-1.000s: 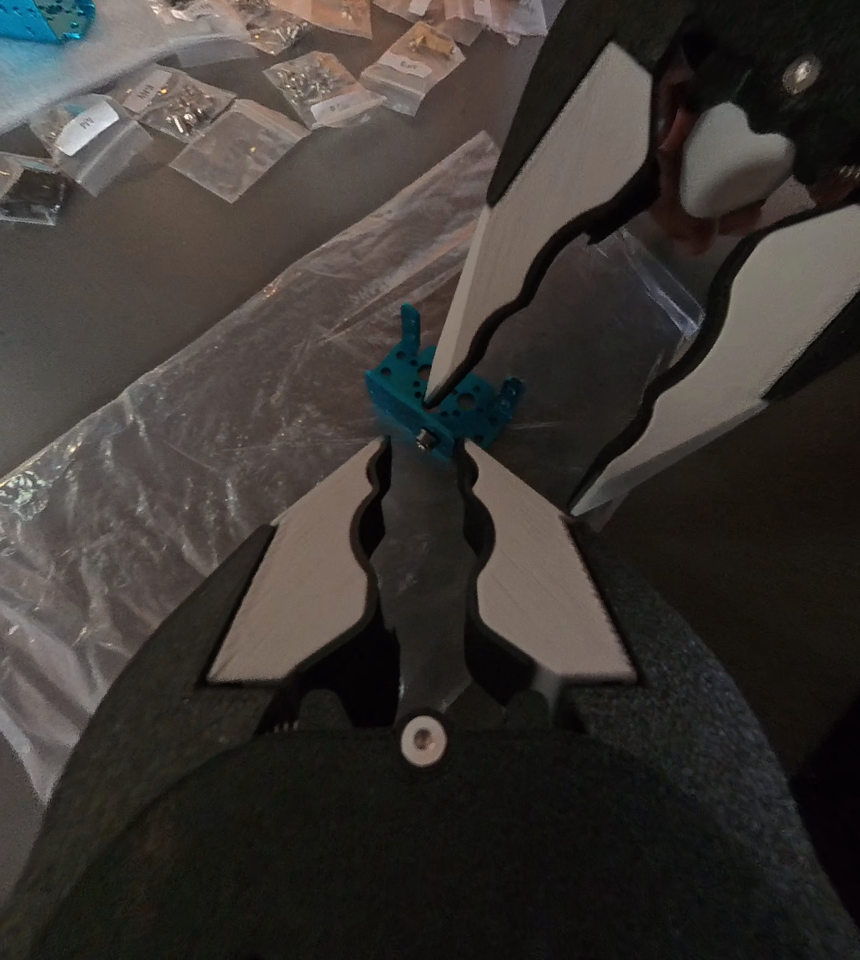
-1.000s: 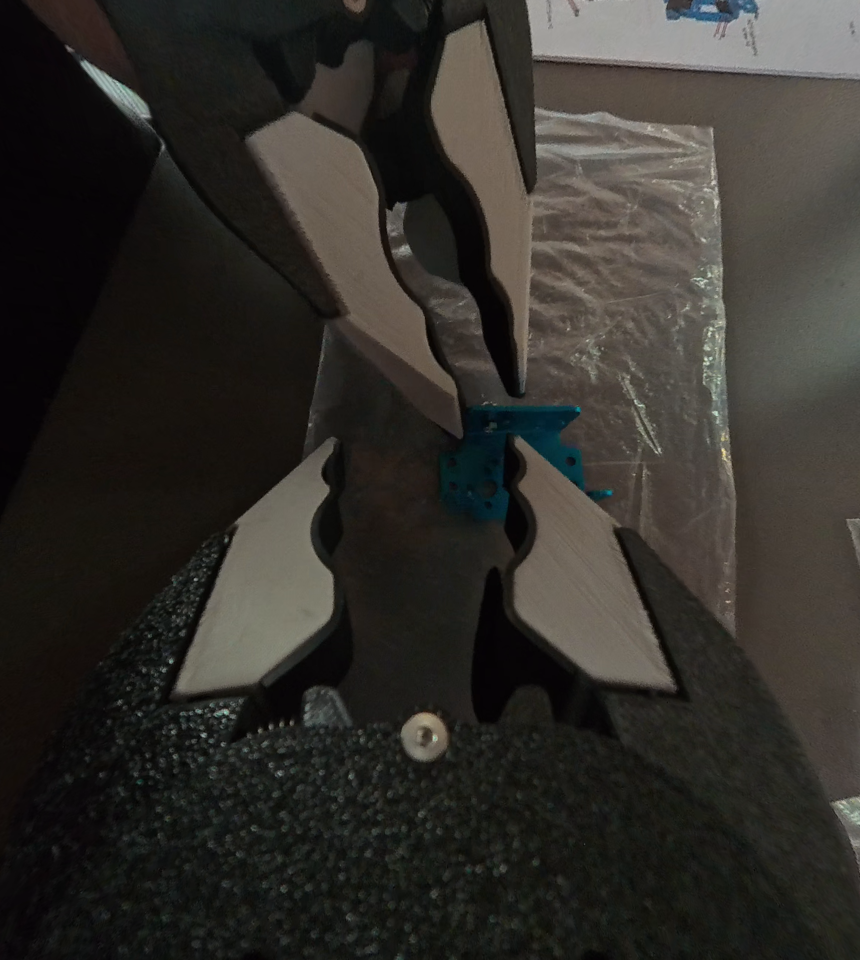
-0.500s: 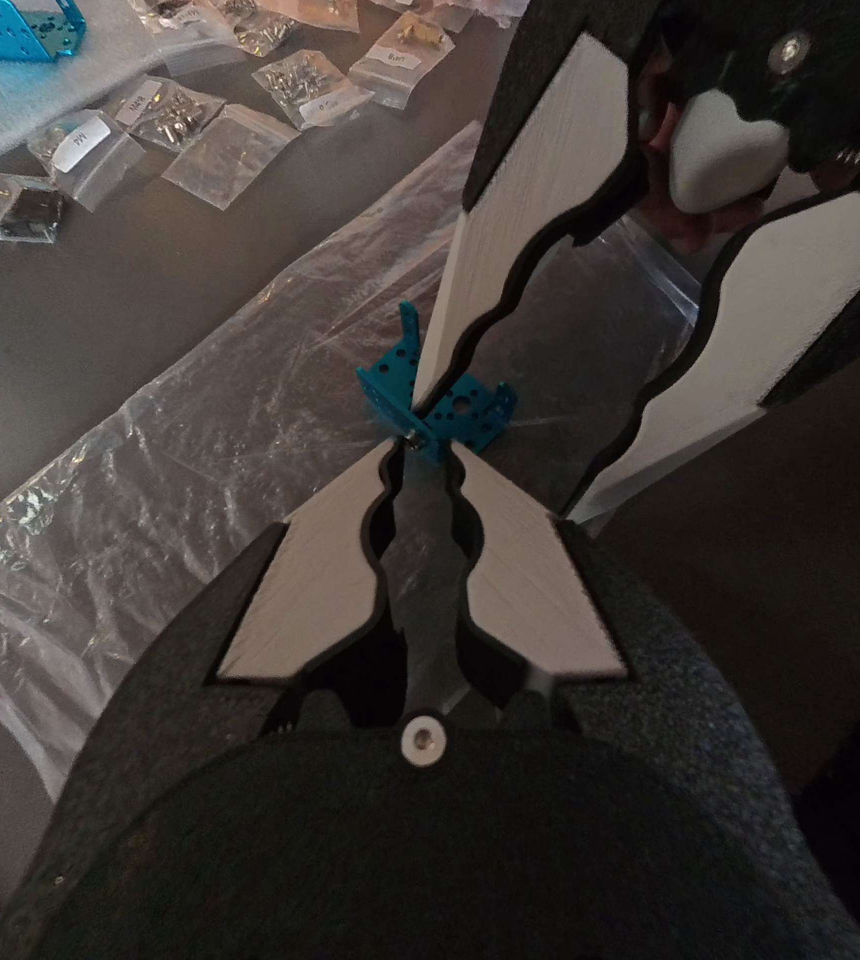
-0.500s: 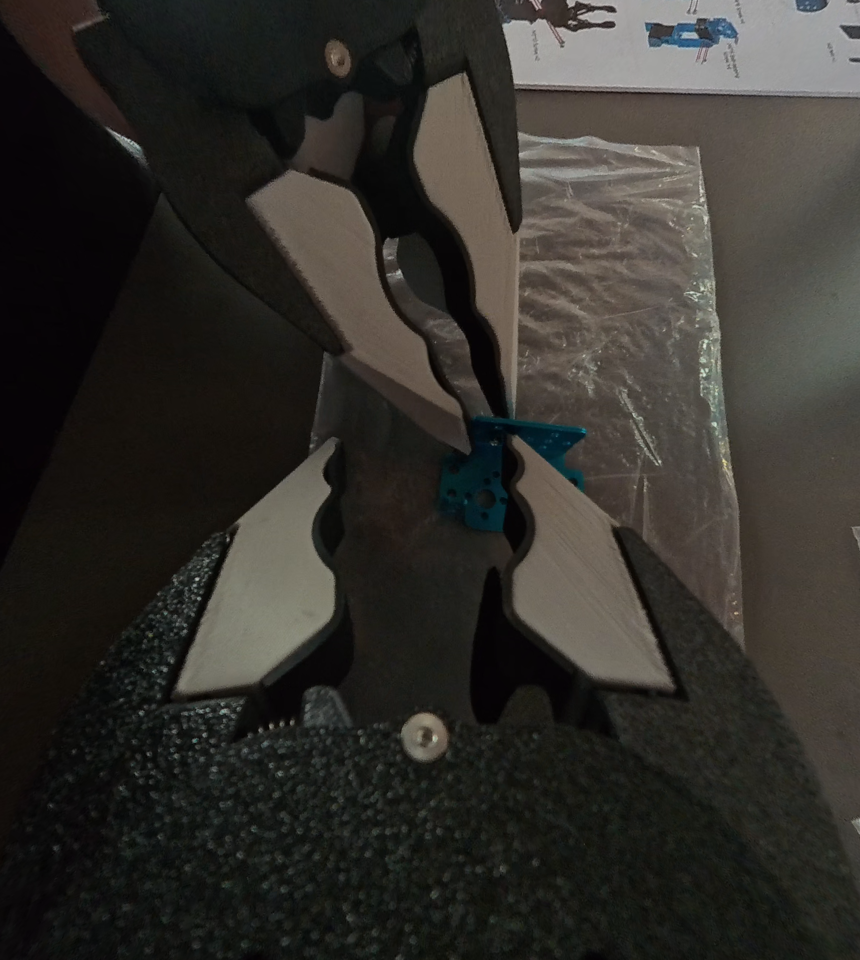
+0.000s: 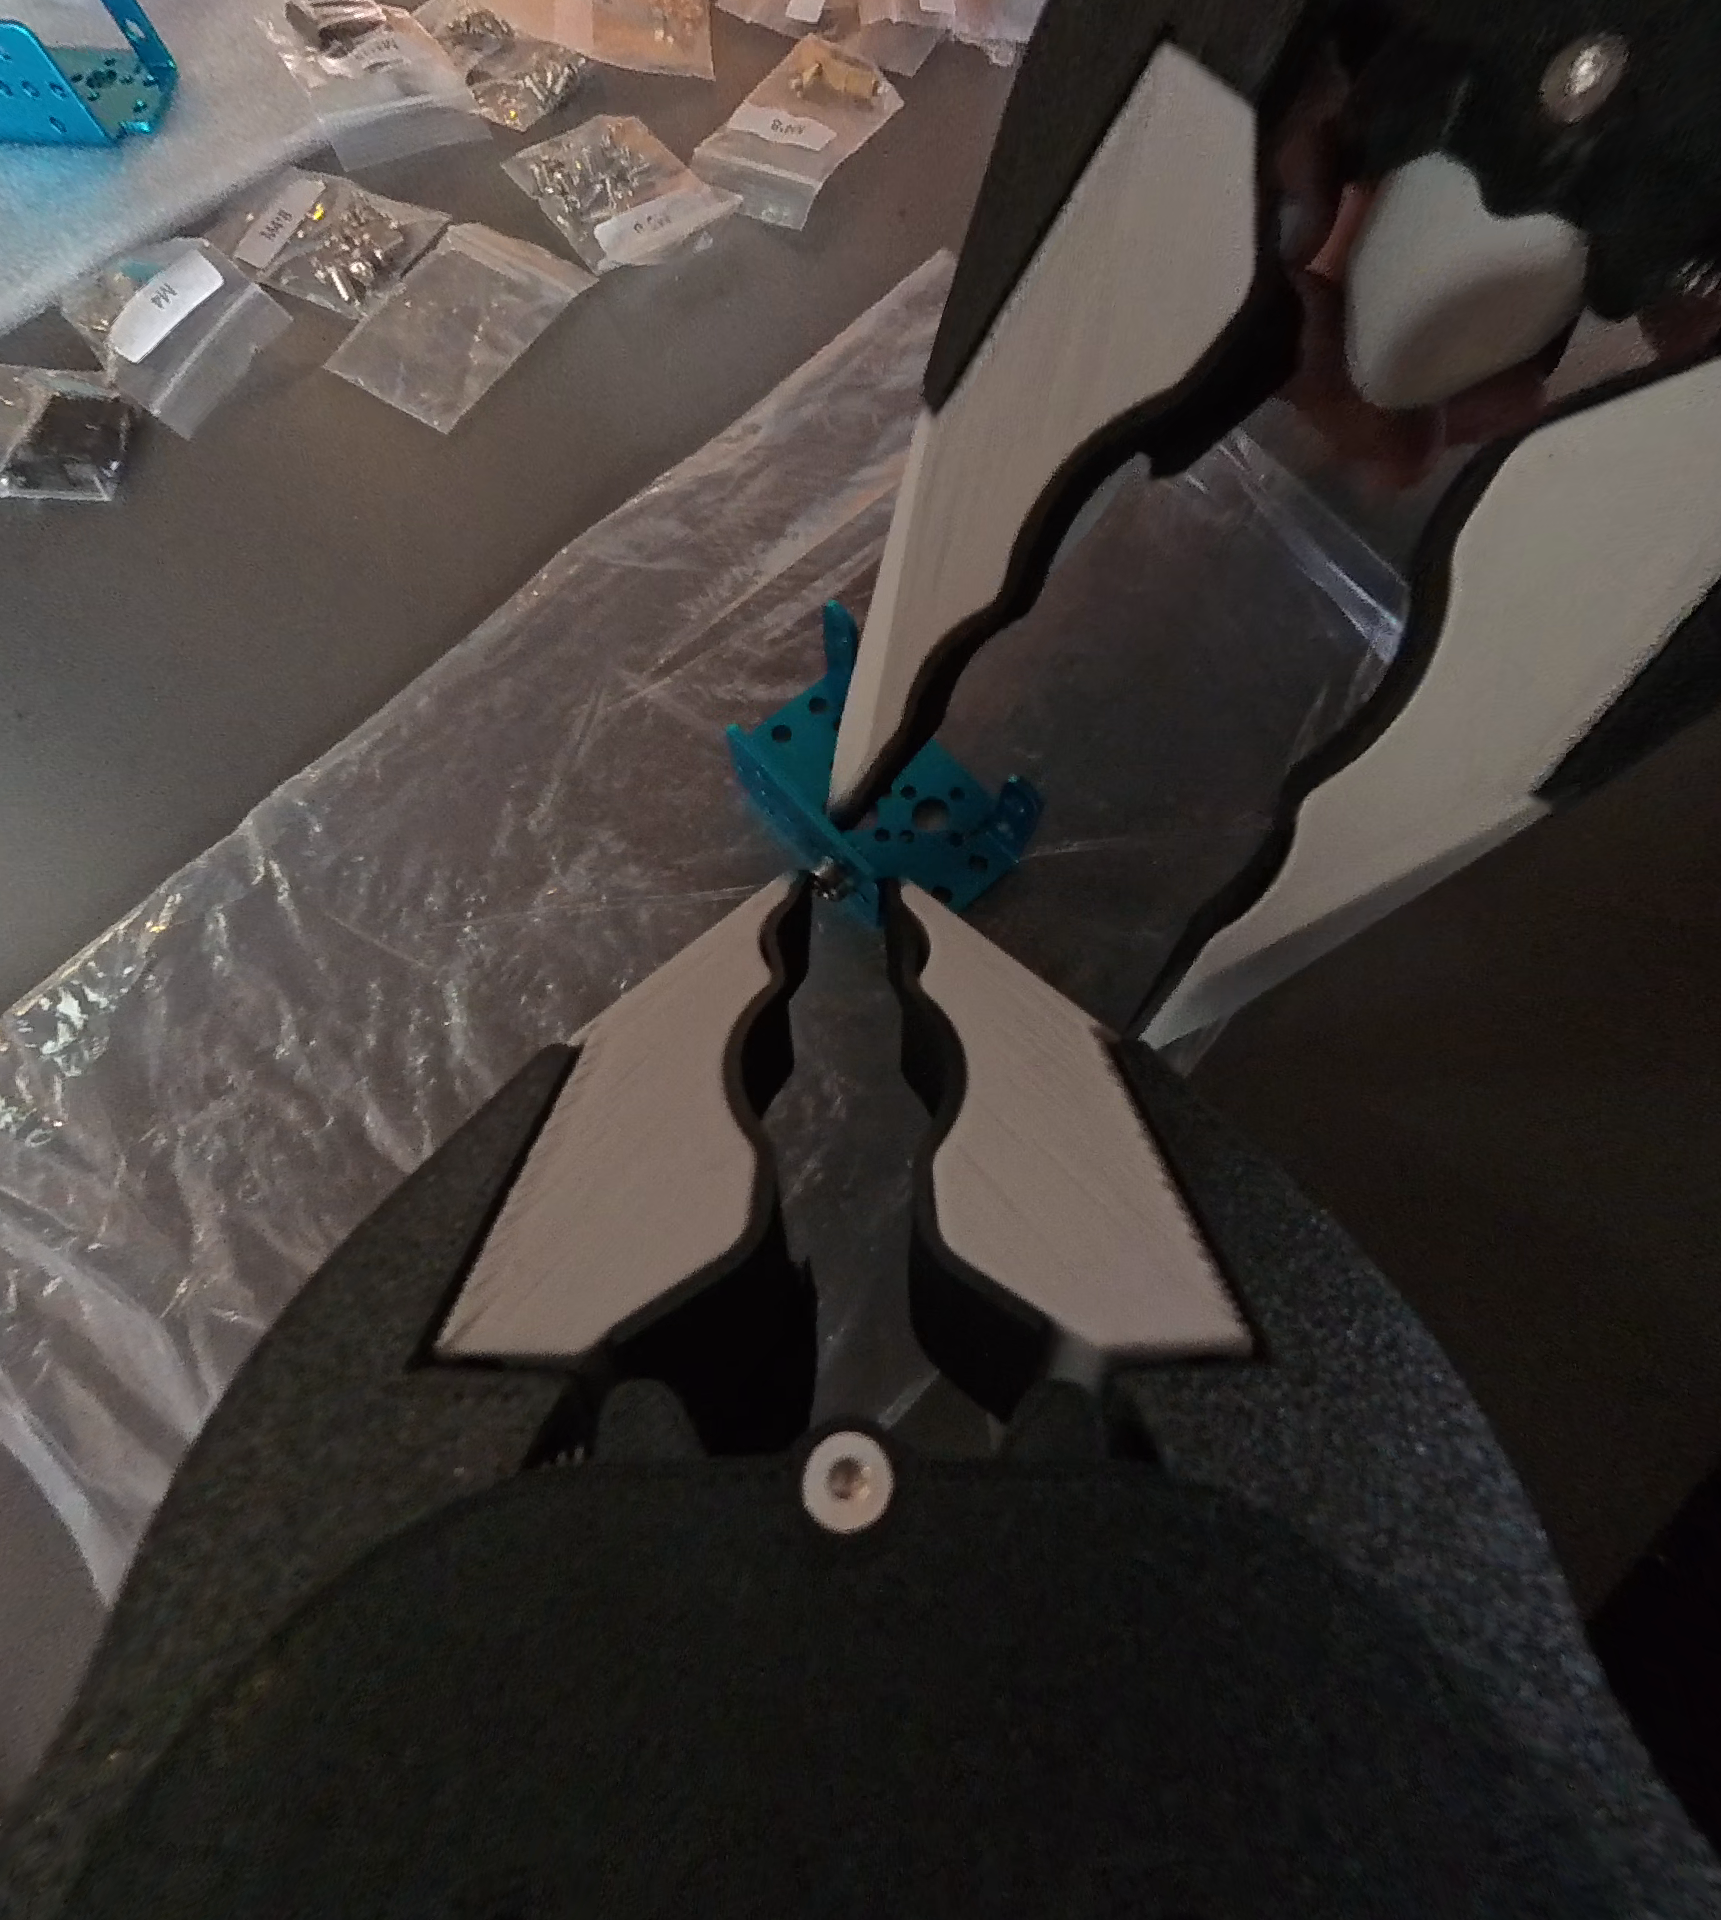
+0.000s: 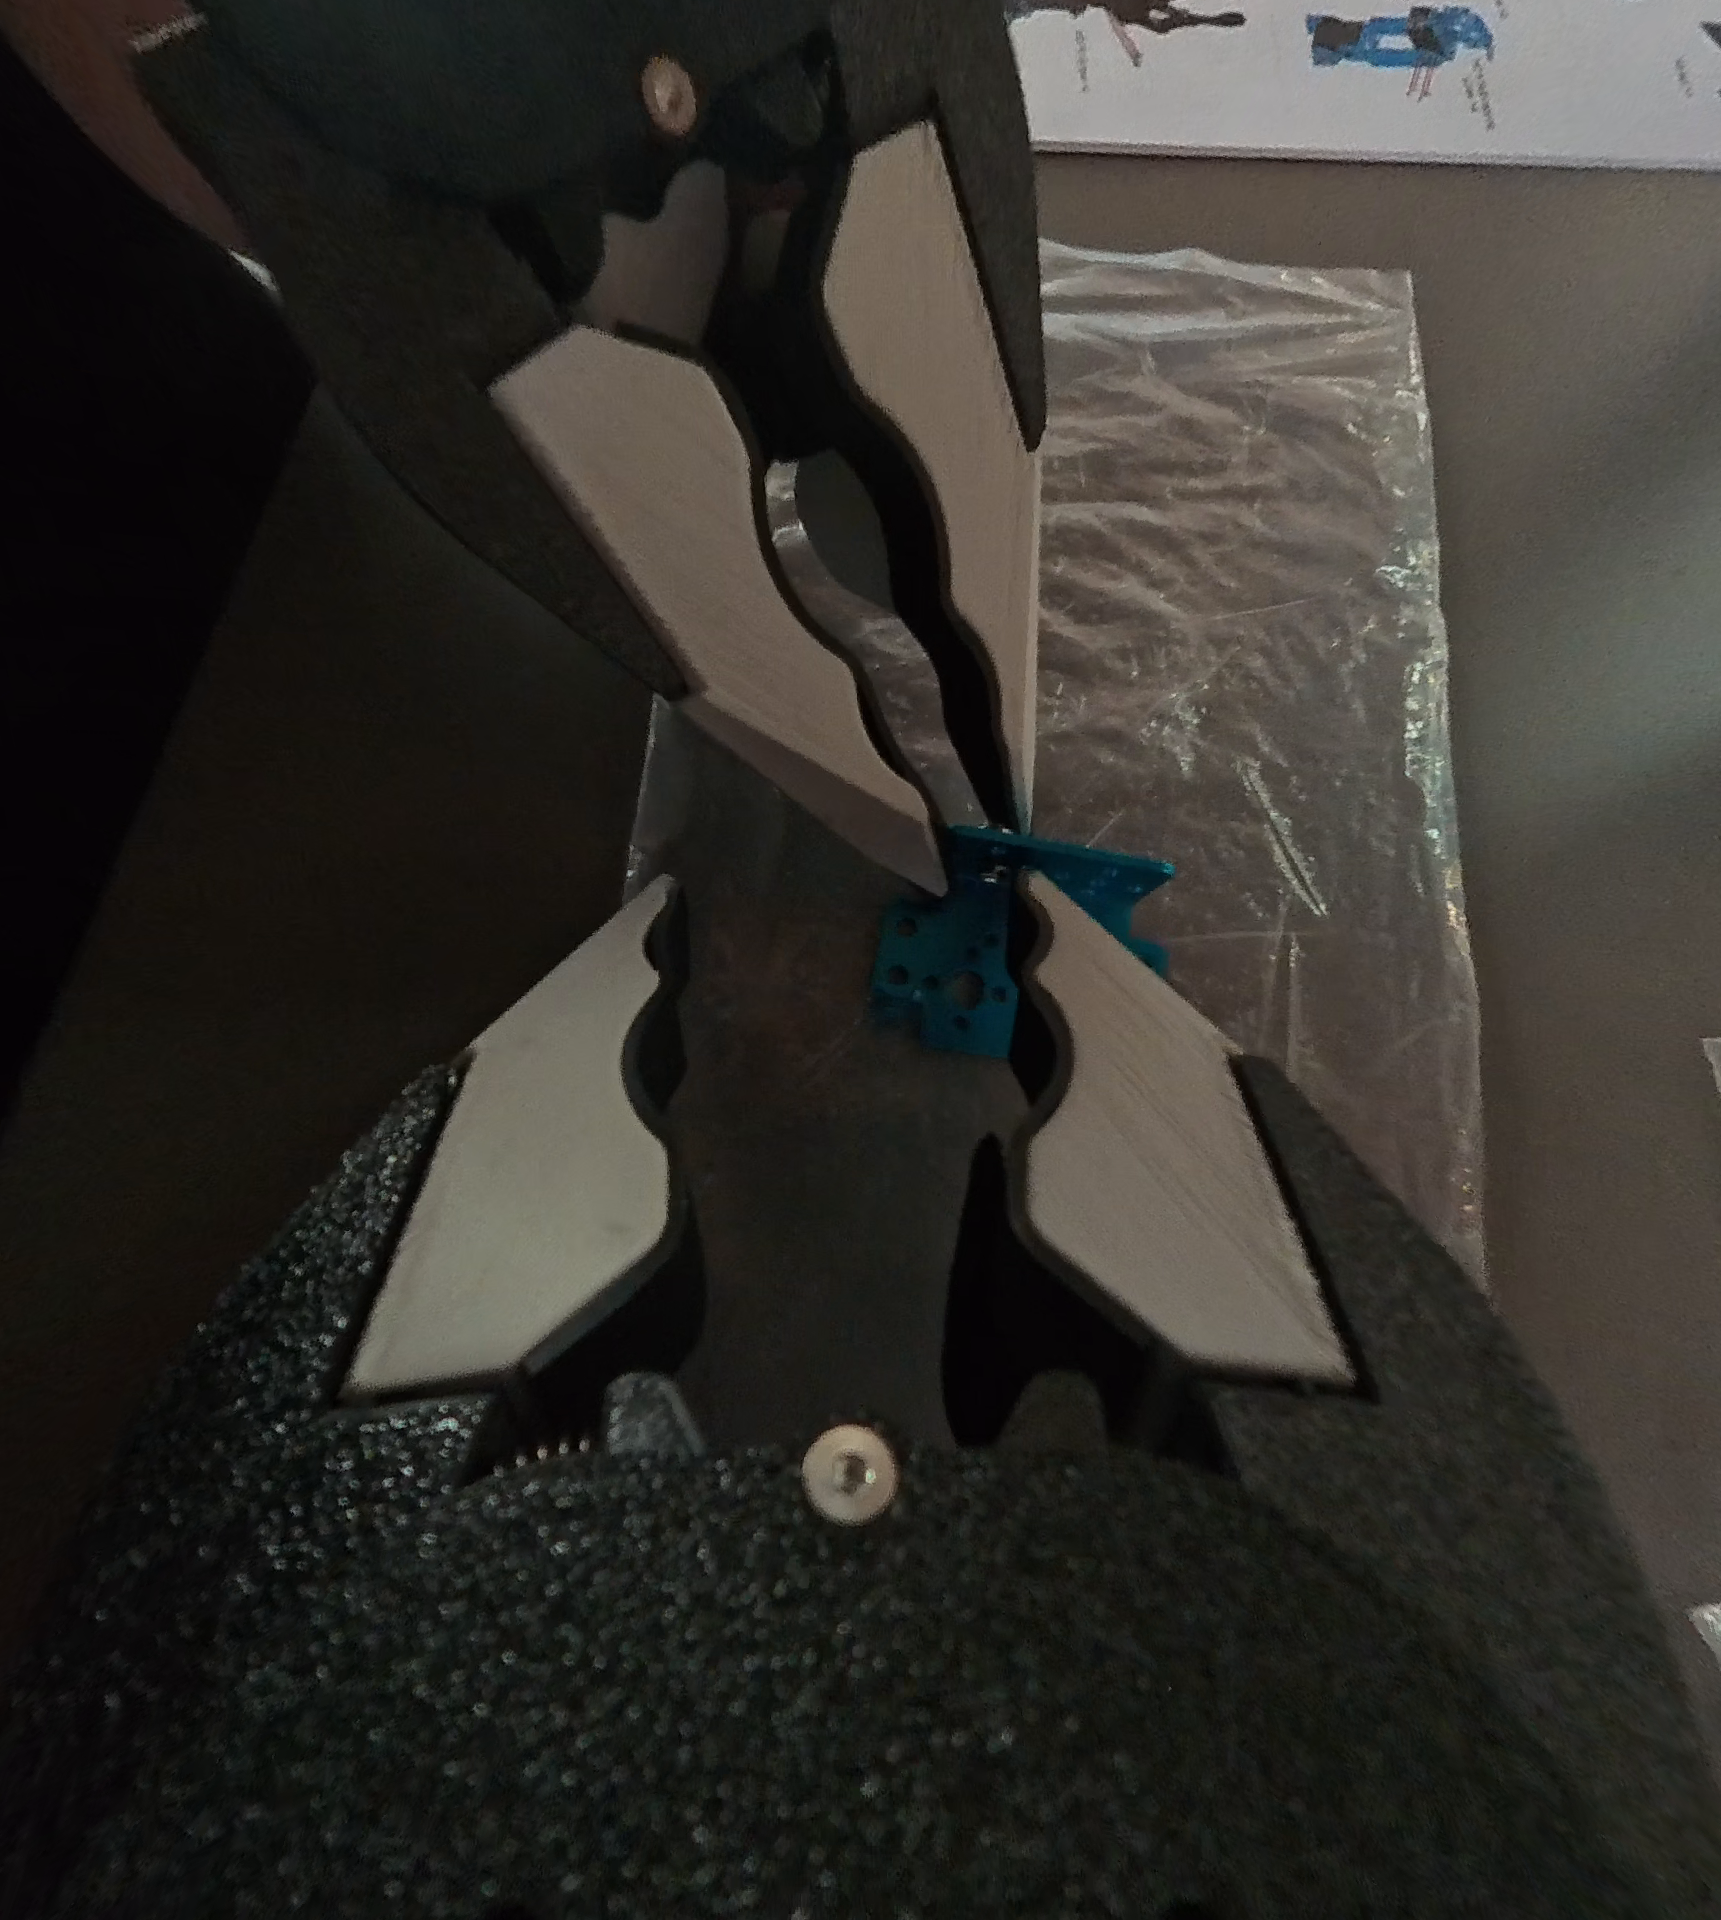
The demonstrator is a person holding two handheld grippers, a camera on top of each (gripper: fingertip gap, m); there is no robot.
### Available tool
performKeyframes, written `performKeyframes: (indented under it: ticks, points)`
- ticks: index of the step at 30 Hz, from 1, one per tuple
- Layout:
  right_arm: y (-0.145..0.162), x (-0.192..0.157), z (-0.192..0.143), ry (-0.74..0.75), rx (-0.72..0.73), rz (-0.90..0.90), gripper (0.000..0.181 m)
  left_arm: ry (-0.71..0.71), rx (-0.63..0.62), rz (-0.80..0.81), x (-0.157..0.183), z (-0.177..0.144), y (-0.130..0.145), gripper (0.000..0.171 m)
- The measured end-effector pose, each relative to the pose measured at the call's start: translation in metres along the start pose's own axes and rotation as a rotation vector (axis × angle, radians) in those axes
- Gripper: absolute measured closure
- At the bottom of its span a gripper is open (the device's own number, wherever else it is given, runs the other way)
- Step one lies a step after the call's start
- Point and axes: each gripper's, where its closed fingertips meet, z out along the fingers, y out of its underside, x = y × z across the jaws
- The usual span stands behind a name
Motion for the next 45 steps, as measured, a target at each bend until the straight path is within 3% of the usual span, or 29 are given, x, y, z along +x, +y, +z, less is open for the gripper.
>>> performKeyframes:
  ticks: [45]
  points:
    - [0.002, -0.011, 0.001, -0.068, -0.044, 0.031, 0.109, -0.017, -0.003, 0.034, 0.002, 0.001, 0.001, 0.160]
